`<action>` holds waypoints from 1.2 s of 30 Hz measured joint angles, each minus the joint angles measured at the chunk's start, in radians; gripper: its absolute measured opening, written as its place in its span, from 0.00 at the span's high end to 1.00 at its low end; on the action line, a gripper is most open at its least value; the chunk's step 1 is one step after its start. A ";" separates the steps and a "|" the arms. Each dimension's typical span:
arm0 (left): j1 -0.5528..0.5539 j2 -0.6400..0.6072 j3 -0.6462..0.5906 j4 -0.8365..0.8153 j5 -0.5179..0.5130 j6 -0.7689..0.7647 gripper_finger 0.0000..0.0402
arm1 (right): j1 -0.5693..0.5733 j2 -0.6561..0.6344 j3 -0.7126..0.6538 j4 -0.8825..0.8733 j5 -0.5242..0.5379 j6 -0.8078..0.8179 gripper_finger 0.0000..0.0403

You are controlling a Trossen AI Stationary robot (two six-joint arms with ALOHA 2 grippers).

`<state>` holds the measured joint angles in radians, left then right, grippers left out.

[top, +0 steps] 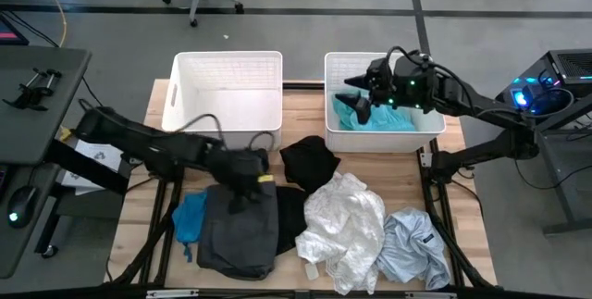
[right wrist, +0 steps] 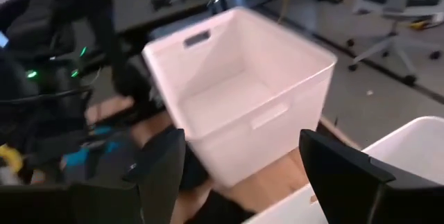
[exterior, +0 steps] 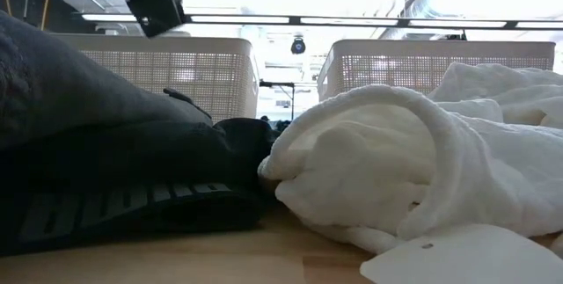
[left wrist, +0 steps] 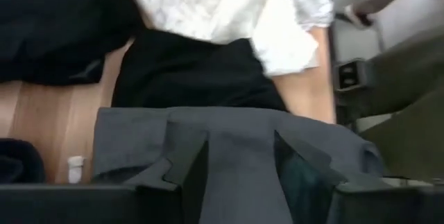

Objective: Sort clothes
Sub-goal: Put the dark gray pants into the left bin

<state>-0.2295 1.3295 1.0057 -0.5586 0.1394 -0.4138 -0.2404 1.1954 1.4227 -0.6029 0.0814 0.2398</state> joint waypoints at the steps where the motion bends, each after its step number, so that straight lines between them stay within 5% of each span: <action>1: 0.000 0.024 0.002 0.013 -0.009 0.000 0.58 | 0.000 0.000 0.000 -0.016 -0.018 -0.014 0.34; 7: 0.000 0.159 0.040 0.047 -0.167 -0.011 0.45 | 0.000 -0.024 0.000 -0.140 -0.074 -0.077 0.34; 12: 0.008 0.256 0.059 -0.017 -0.313 -0.165 0.41 | 0.000 -0.076 0.000 -0.211 -0.075 -0.083 0.34; 15: 0.029 0.330 0.059 -0.054 -0.246 -0.274 0.41 | 0.000 -0.114 0.000 -0.231 -0.075 -0.084 0.34; 20: 0.038 0.442 0.059 -0.010 0.012 -0.302 0.42 | 0.000 -0.168 0.000 -0.231 -0.073 -0.084 0.34; 24: 0.017 0.479 0.060 -0.008 0.088 -0.315 0.56 | 0.000 -0.196 0.000 -0.231 -0.066 -0.077 0.34; 29: 0.012 0.461 0.061 -0.013 0.129 -0.322 0.93 | 0.000 -0.218 0.000 -0.236 -0.066 -0.057 0.34; 36: 0.011 0.322 0.153 -0.072 0.123 -0.335 0.94 | 0.000 -0.224 0.000 -0.240 -0.064 -0.059 0.34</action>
<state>-0.2188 1.6513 1.1588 -0.6303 0.2623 -0.7490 -0.2401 0.9718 1.4223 -0.8429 0.0177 0.1805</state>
